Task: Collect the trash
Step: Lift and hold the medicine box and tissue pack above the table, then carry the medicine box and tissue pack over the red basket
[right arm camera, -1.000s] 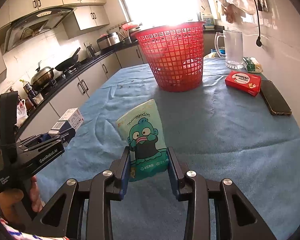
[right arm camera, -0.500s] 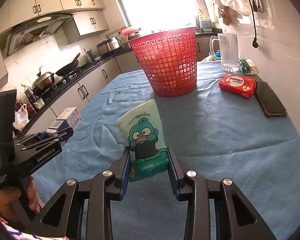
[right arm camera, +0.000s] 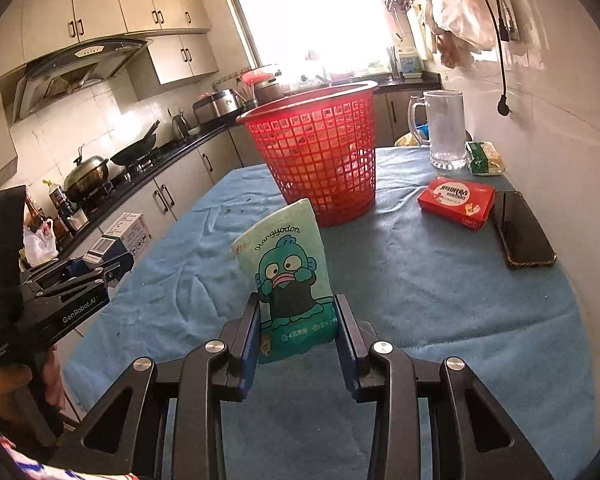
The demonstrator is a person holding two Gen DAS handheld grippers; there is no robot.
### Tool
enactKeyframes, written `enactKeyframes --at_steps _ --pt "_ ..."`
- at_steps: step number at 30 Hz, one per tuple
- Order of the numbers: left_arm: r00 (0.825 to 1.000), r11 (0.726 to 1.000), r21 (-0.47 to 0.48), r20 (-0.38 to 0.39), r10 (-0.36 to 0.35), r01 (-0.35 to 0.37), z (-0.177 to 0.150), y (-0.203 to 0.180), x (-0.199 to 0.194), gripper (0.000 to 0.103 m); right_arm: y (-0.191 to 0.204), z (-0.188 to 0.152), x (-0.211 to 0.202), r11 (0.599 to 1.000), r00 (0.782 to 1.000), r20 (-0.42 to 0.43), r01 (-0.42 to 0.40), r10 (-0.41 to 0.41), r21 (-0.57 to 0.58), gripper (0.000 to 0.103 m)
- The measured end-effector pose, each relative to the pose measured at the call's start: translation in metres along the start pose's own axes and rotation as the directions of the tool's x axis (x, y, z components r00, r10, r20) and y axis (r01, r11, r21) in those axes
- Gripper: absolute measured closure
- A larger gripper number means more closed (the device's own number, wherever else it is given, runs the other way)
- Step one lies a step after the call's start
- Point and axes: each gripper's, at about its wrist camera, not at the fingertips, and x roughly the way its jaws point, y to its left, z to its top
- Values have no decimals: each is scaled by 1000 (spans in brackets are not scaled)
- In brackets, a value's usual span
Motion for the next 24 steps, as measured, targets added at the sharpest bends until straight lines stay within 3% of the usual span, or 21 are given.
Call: enactKeyframes --at_steps 9,24 --pt "999 997 56 22 -49 48 26 -6 -3 70 5 20 -4 999 1000 16 -25 26 -30 66" --pt "998 996 75 39 -43 40 38 1 0 70 8 28 0 999 999 23 -30 30 -27 65"
